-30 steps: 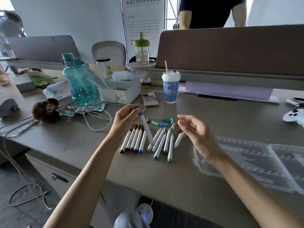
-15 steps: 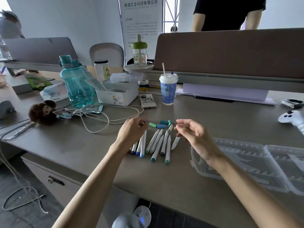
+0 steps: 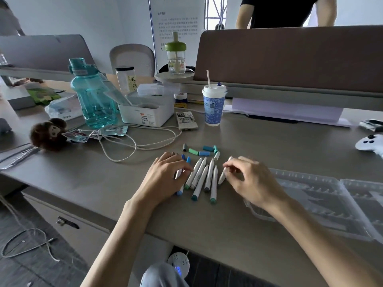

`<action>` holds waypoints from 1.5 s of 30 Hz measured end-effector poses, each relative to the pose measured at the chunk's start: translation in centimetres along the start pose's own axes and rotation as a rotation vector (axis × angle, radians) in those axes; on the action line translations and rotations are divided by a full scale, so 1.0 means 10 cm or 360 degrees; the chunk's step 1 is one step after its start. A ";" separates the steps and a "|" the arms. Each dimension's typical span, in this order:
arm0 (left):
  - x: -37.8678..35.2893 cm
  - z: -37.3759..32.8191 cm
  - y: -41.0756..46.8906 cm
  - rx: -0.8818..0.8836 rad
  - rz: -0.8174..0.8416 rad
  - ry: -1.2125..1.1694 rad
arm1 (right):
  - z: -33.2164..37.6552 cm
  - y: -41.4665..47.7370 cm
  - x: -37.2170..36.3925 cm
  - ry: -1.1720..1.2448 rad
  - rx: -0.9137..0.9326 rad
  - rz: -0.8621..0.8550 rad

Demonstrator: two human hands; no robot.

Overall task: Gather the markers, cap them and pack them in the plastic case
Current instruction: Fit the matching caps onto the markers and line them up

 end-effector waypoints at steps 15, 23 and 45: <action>0.04 -0.03 -0.03 -0.0087 -0.0062 0.0021 | -0.04 0.00 0.01 -0.0116 -0.0078 0.0279; 0.05 -0.06 -0.04 -0.0091 -0.0065 -0.0002 | -0.08 0.02 0.08 -0.0027 -0.0063 0.0257; 0.01 -0.06 -0.04 -0.0076 -0.0039 0.0052 | -0.12 0.19 0.09 -0.0292 0.0382 0.0323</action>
Point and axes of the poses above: each hand's wrist, its own y-axis towards the middle knuckle, its own x-axis out of the back of the hand, z = x × y, the point moved 2 cm from there along y, towards the middle knuckle, and after that the axes turned 15 degrees about y, right-handed, at the moved point
